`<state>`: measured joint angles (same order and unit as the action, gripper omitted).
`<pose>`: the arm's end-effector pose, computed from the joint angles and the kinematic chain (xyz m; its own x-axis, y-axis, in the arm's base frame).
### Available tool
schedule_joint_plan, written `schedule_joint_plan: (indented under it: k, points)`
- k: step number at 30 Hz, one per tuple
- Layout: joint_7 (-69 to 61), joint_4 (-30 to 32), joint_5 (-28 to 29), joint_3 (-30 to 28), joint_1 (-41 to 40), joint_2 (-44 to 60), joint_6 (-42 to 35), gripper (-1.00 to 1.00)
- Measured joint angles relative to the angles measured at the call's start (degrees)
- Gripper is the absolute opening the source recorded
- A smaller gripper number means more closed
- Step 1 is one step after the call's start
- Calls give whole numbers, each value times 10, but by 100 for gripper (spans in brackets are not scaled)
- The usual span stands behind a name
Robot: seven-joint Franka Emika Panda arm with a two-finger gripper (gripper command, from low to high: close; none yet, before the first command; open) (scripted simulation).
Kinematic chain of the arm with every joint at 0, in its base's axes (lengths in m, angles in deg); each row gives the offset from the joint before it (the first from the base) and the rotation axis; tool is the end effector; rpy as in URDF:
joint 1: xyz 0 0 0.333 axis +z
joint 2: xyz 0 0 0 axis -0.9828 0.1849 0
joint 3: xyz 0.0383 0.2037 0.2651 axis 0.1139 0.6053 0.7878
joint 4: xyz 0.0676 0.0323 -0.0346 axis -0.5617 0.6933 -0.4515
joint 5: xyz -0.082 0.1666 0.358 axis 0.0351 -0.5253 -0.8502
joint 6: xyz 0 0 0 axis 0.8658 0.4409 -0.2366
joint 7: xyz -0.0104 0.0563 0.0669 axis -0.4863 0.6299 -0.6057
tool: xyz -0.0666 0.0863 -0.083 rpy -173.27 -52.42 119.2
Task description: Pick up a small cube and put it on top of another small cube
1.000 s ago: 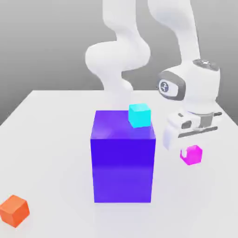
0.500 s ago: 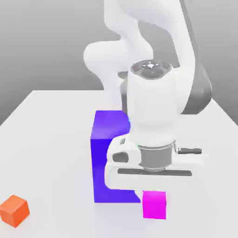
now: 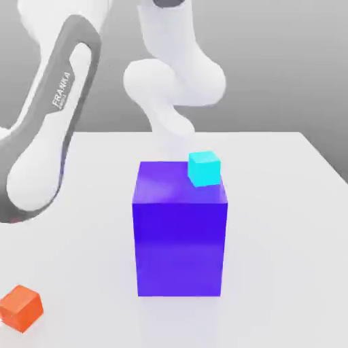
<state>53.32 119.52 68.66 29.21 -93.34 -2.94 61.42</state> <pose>0.5530 -0.3334 0.1653 0.1119 -0.9937 -0.0029 -0.9937 -0.1119 -0.0048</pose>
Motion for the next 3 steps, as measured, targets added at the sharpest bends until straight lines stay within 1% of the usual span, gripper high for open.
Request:
schedule_joint_plan:
  k: [3]
  points:
    - [0, 0, 0, 0, 0, 0, 0, 100]
